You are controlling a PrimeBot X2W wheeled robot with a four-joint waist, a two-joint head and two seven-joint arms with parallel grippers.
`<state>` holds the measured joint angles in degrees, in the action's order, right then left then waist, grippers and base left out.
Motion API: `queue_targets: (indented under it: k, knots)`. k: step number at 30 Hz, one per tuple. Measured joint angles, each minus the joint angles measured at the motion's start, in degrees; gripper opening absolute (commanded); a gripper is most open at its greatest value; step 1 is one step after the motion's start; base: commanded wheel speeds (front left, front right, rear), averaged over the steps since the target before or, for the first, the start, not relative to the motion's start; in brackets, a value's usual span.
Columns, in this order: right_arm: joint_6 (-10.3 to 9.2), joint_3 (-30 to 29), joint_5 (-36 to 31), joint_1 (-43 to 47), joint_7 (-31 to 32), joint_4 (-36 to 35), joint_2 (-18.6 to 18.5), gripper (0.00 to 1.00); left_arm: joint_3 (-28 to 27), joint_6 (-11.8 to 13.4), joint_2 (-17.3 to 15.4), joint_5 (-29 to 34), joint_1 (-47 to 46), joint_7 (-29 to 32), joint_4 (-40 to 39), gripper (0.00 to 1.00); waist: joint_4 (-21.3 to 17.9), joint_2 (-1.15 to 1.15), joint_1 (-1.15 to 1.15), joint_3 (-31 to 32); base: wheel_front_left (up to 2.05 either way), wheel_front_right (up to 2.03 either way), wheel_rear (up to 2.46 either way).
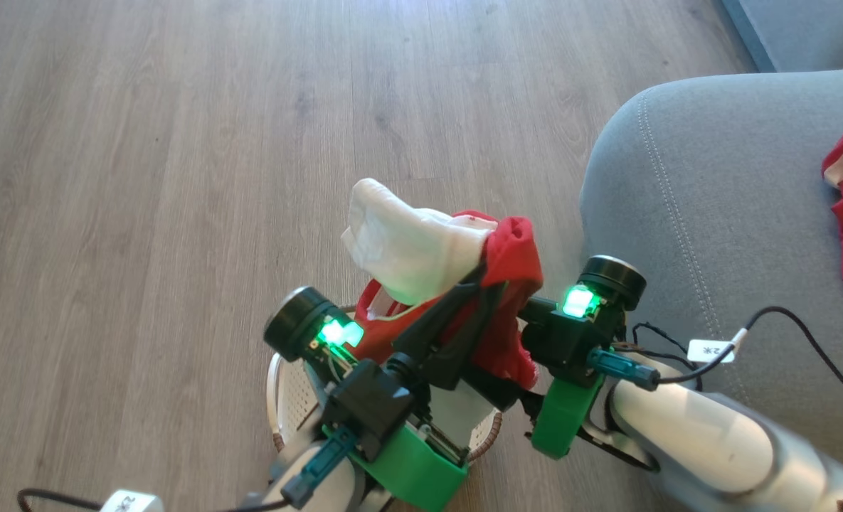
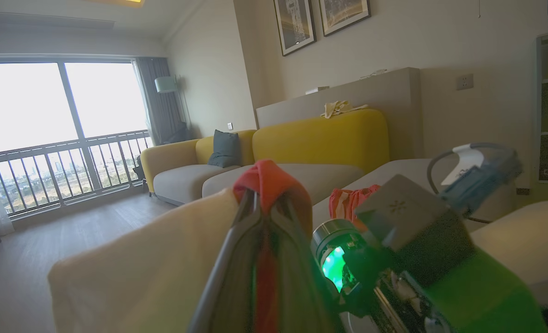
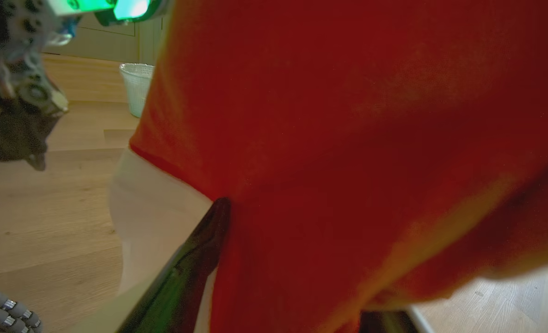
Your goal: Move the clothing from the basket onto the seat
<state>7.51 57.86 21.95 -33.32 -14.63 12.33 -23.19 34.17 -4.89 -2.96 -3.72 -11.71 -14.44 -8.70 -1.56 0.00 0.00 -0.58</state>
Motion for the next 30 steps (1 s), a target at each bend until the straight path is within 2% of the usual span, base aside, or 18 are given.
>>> queue_targets:
  k: [8, 9, 10, 11, 18, 23, 30]
  knots:
    - [0.0, -0.1, 0.3, -0.2, 0.0, 2.2, 2.4, 1.0, 2.5, 0.6, -0.1, -1.9, 0.0, 0.0, -0.1, 0.0, 0.8, 0.0, 0.0, 0.2, 0.0, 0.0, 0.0]
    - [0.0, -0.1, 0.4, -0.2, 0.0, 2.8, 2.8, 0.61, 2.9, 0.6, -0.1, -1.9, 0.0, 0.0, -0.1, 0.0, 0.9, 0.0, 0.0, 0.2, 0.0, 0.0, 0.0]
    - [0.0, -0.1, 0.4, -0.2, 0.0, 3.3, 3.0, 0.06, 3.1, 0.6, -0.1, -1.9, 0.0, 0.0, -0.1, 0.0, 1.0, 0.0, 0.0, 0.3, 0.0, 0.0, 0.0]
    - [0.0, -0.1, 0.4, -0.2, 0.0, 3.6, 3.3, 0.0, 3.1, 0.6, -0.1, -1.9, 0.0, 0.0, -0.1, 0.0, 1.1, 0.0, 0.0, 0.3, 0.0, 0.0, 0.0]
    - [0.0, -3.7, 0.6, -0.1, 0.0, 5.8, 4.0, 0.0, 2.3, 1.1, -0.2, -2.8, 0.0, 0.0, -0.4, 0.0, 1.4, 0.0, 0.0, -0.1, 0.0, 0.0, 0.0]
    - [0.0, -6.9, 0.2, 0.1, 0.0, 5.9, 4.2, 0.0, -0.7, 1.5, -0.2, -4.0, -0.1, 0.0, -1.3, 0.0, 1.2, 0.0, 0.0, -0.4, 0.0, 0.0, 0.0]
    - [0.0, -17.4, -3.7, 2.8, 0.0, 5.9, 5.6, 0.0, -4.8, 1.6, -0.1, -6.1, 0.1, 0.0, -0.8, 0.0, 0.6, 0.0, 0.0, -0.4, 0.0, 0.0, 0.0]
